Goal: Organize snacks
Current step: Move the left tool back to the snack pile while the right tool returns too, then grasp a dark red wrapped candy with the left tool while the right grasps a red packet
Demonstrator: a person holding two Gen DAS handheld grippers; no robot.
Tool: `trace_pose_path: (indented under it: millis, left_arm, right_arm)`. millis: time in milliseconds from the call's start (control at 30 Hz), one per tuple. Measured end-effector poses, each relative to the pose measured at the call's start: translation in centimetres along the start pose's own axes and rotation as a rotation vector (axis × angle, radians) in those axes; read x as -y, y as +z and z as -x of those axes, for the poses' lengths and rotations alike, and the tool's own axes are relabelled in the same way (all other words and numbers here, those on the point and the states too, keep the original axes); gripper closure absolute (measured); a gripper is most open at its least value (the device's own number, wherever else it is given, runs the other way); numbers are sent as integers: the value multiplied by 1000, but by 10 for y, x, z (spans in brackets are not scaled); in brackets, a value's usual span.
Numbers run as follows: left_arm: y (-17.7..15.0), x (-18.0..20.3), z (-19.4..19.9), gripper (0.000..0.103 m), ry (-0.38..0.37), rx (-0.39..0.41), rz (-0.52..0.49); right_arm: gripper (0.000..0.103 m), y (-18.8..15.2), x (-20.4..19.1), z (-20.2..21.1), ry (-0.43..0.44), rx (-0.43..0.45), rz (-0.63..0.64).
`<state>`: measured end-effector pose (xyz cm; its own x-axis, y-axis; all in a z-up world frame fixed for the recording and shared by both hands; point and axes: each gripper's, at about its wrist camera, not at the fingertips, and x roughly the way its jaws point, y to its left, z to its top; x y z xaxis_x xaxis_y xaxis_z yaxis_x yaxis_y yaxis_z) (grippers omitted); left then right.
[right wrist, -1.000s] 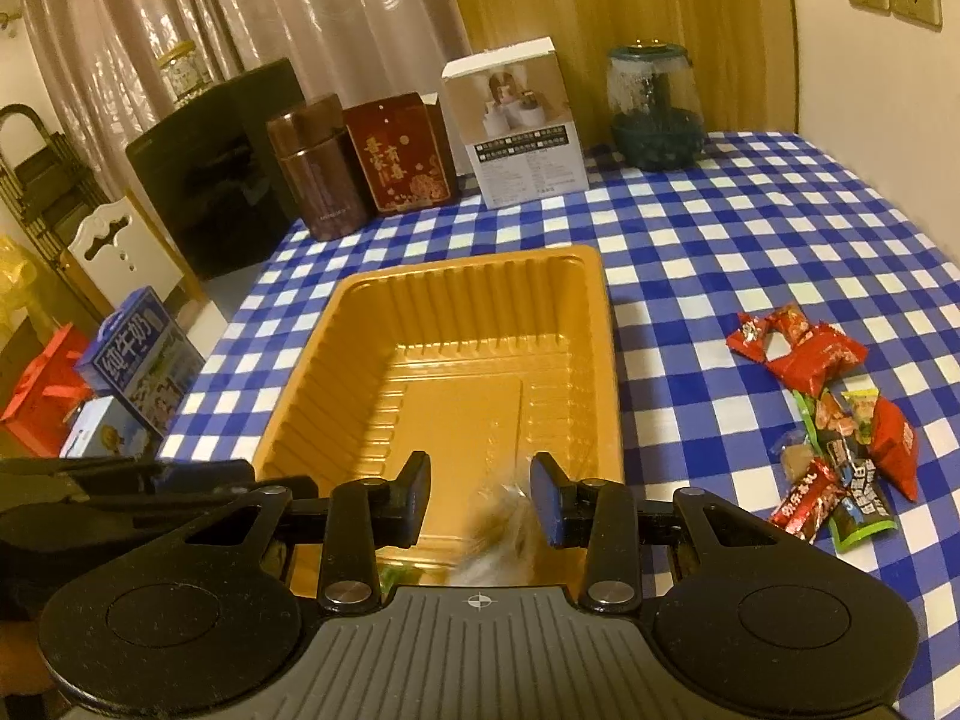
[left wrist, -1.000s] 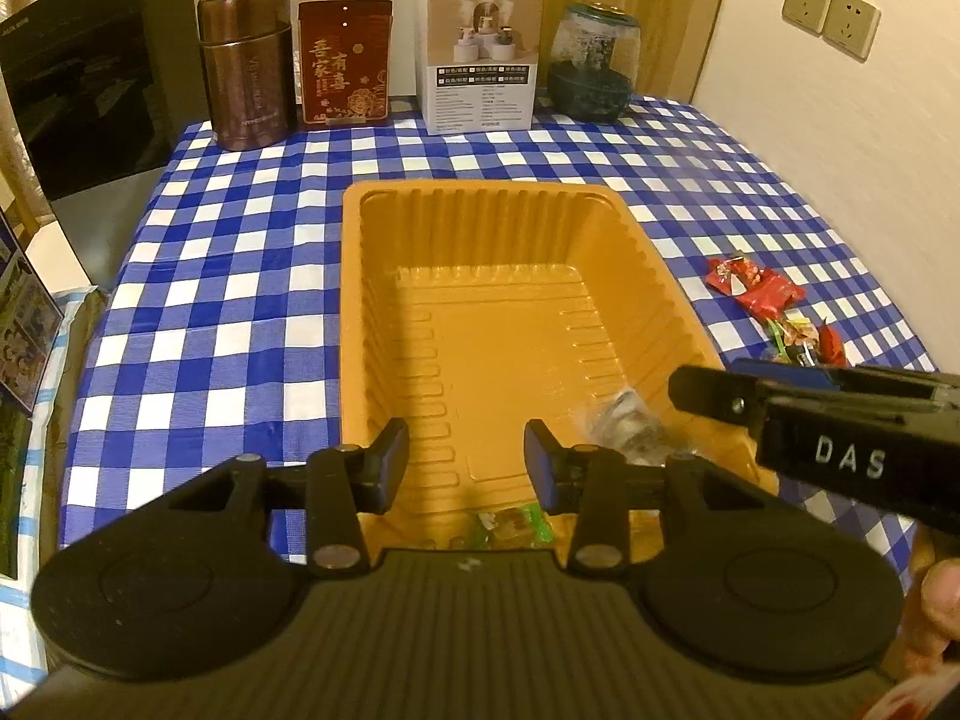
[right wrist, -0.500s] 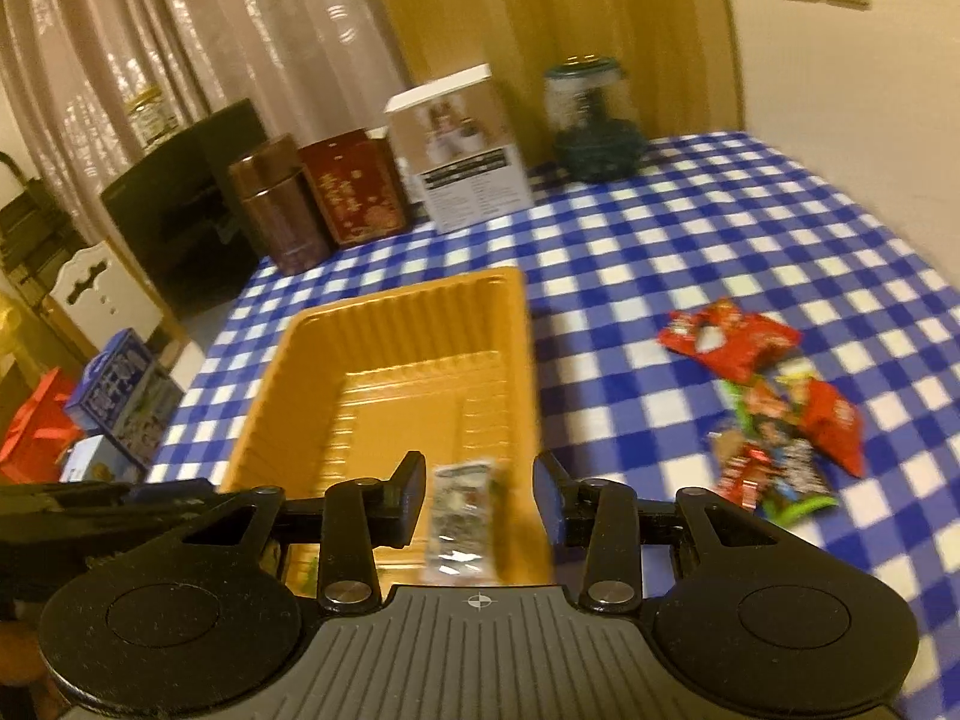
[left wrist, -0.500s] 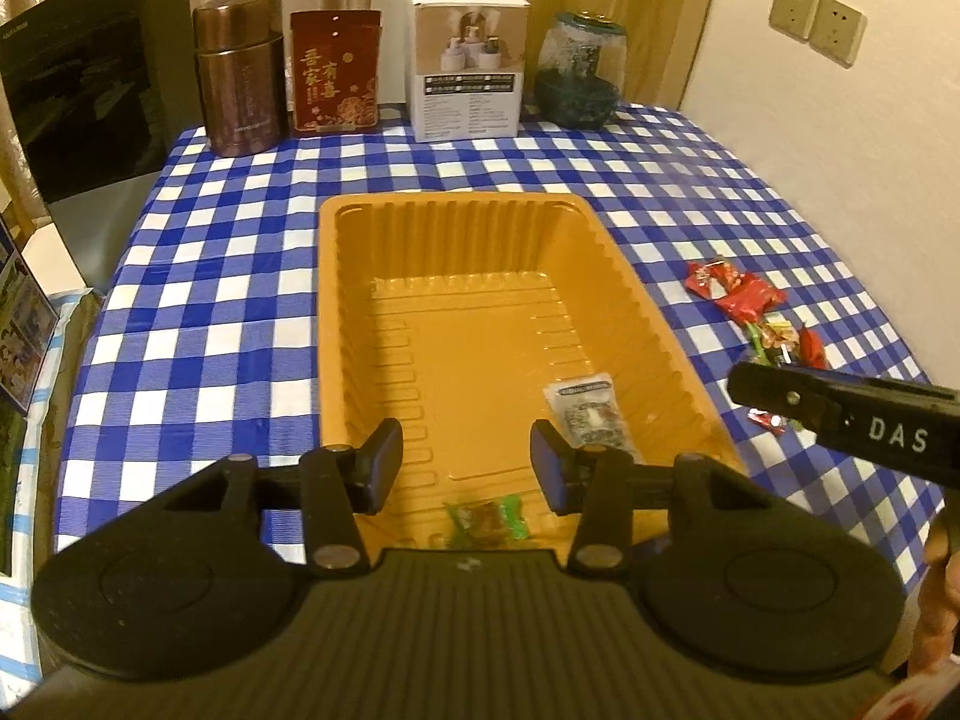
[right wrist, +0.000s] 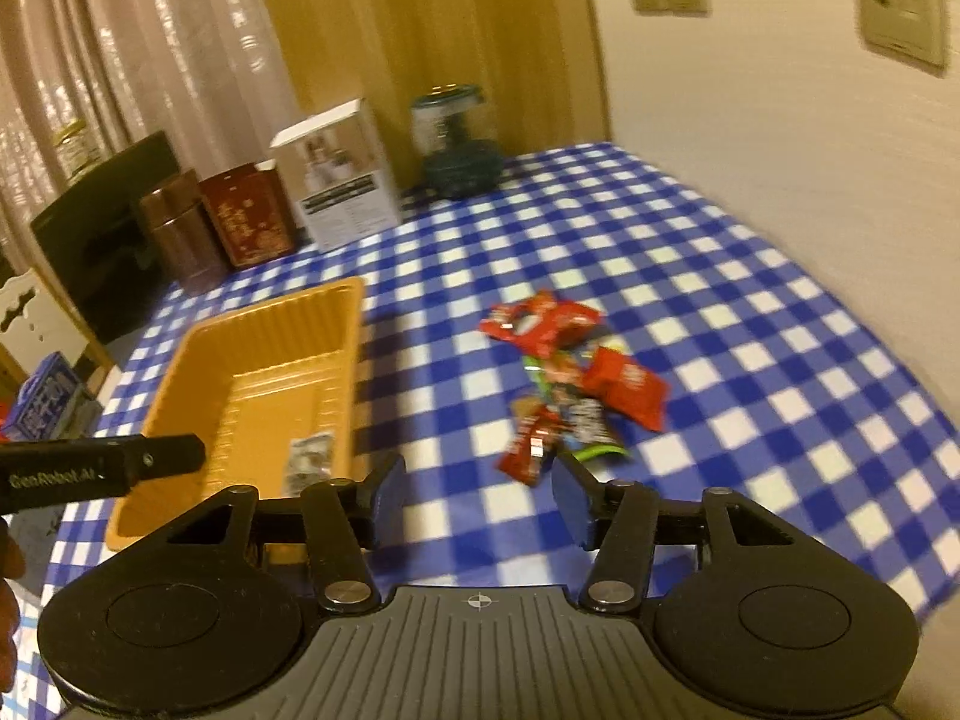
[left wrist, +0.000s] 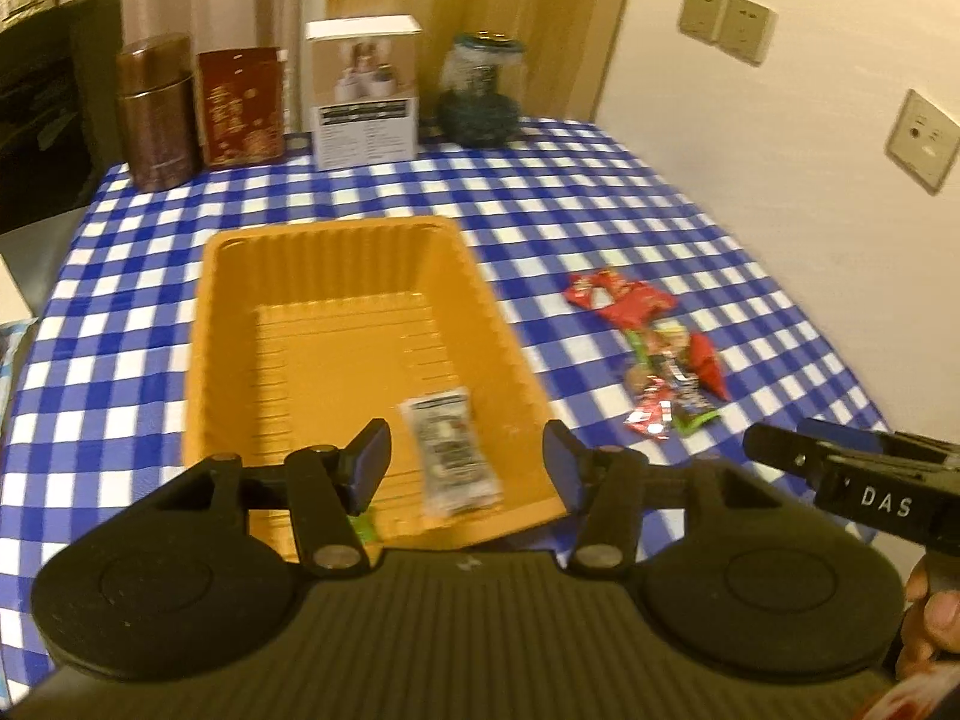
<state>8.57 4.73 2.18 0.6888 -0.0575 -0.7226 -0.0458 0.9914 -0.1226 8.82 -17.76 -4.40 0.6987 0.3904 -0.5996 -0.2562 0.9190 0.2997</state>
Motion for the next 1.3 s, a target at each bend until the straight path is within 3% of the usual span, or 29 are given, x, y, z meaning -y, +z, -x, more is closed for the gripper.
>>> trace_pose_path:
  millis: [133, 600, 933, 1300]
  left_arm:
    - [1, 23, -1, 46, -30, 3, -26]
    - [4, 85, -24, 46, -111, -8, -148]
    - [6, 108, -68, 47, -125, -41, -231]
    - [-2, 126, -127, 61, -124, -86, -300]
  right_arm:
    - [44, -2, 19, 12, -33, 11, -18]
    - [42, 2, 67, 27, -91, 33, -56]
    - [42, 10, 97, -1, -83, -13, 7]
    - [42, 20, 129, -50, -51, -66, 83]
